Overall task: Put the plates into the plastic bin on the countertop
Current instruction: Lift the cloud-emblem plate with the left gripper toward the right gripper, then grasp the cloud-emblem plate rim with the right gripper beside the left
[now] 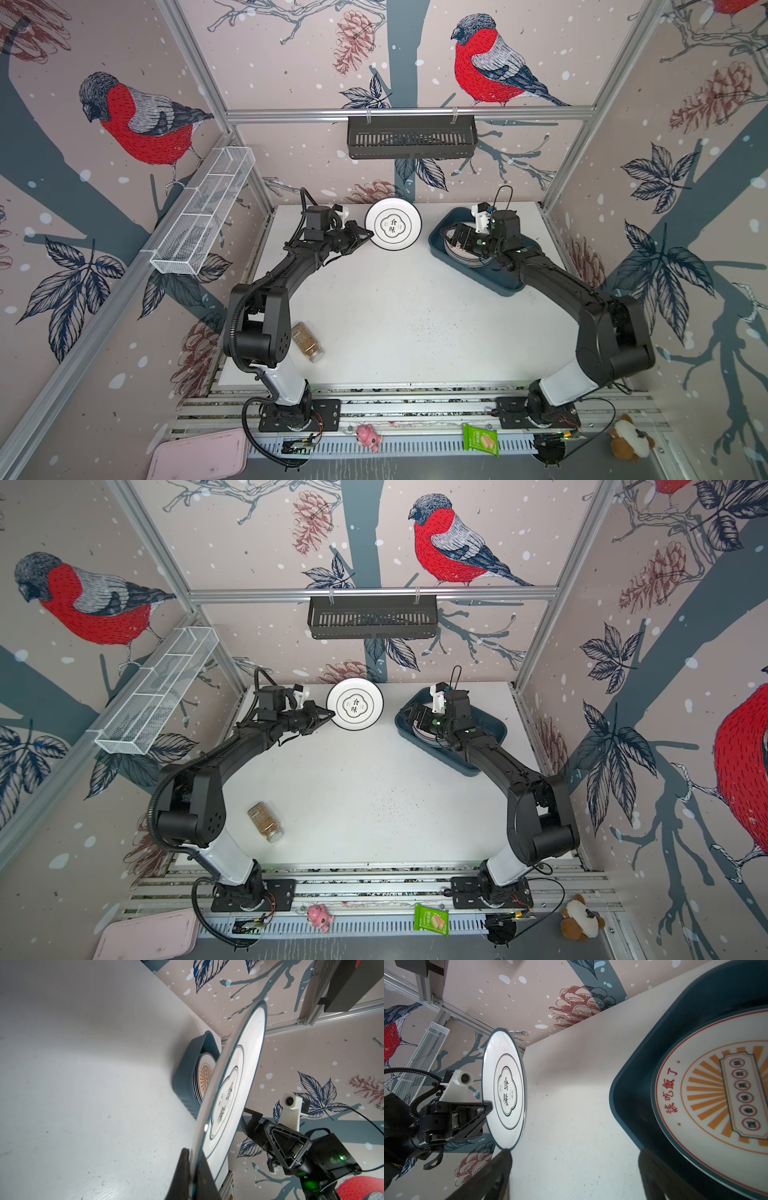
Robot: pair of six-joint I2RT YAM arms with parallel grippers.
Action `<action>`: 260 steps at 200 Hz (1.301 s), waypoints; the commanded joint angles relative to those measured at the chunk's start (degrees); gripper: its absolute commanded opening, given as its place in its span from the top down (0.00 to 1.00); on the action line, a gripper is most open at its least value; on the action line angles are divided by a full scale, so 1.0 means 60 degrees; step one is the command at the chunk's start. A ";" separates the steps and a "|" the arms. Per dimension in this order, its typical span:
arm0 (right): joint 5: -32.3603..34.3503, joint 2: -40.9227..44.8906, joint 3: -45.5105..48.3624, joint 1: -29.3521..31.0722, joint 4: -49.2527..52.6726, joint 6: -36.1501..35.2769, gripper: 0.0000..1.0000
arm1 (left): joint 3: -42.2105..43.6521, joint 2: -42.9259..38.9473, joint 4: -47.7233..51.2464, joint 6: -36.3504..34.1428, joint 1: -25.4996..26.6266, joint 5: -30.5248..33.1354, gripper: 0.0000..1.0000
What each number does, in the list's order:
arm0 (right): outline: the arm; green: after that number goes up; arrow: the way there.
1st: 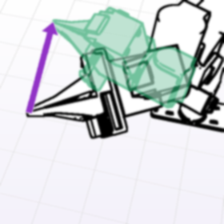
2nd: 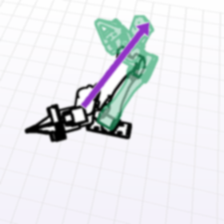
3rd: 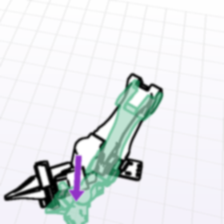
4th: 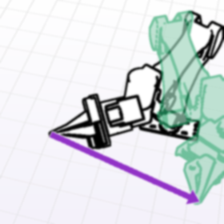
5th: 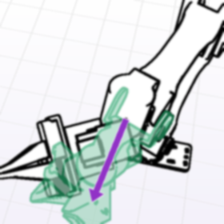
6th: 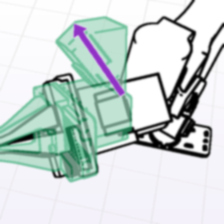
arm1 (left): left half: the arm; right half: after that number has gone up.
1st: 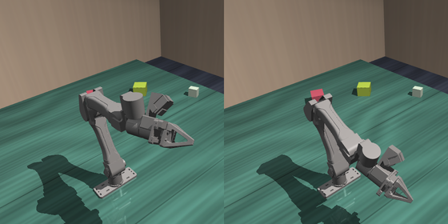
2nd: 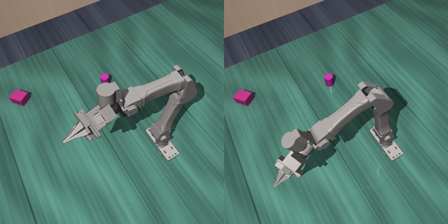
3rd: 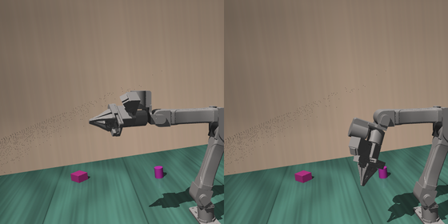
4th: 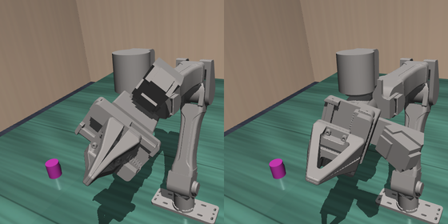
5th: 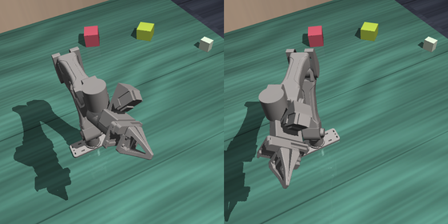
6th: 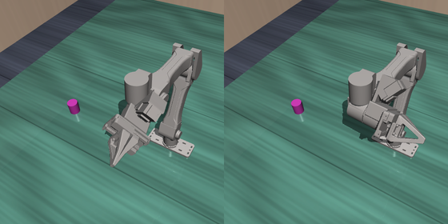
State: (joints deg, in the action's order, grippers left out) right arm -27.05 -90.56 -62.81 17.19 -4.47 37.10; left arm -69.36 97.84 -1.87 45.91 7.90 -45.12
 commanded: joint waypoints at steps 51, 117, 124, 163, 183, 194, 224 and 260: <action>-0.0165 -0.0082 -0.0299 0.0426 0.0013 -0.0360 0.09 | -0.0444 0.0048 0.0110 -0.0510 0.0696 -0.0835 0.96; -0.0125 -0.0237 -0.0431 0.0579 0.0100 -0.0481 0.28 | -0.0530 0.0099 0.0178 -0.0656 0.0983 -0.0914 0.95; -0.0121 -0.0229 -0.0442 0.0590 0.0115 -0.0478 0.30 | -0.0536 0.0093 0.0201 -0.0679 0.0983 -0.0880 0.96; -0.0115 -0.0243 -0.0472 0.0583 0.0101 -0.0453 0.48 | -0.0568 0.0097 0.0306 -0.0774 0.0983 -0.0814 0.96; -0.0168 -0.0273 -0.0471 0.0590 0.0086 -0.0456 0.56 | -0.0576 0.0089 0.0344 -0.0809 0.0983 -0.0770 0.95; -0.0189 -0.0298 -0.0464 0.0604 0.0071 -0.0442 0.63 | -0.0569 0.0098 0.0342 -0.0803 0.0983 -0.0770 0.95; -0.0210 -0.0344 -0.0502 0.0606 0.0056 -0.0404 0.77 | -0.0587 0.0084 0.0389 -0.0854 0.0979 -0.0726 0.95; -0.0234 -0.0426 -0.0547 0.0612 0.0064 -0.0365 0.88 | -0.0600 0.0093 0.0415 -0.0890 0.0984 -0.0718 0.89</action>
State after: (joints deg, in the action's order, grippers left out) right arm -28.91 -92.77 -65.58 20.91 -3.51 34.74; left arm -72.25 98.70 2.17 41.54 13.72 -47.88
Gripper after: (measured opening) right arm 0.141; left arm 0.080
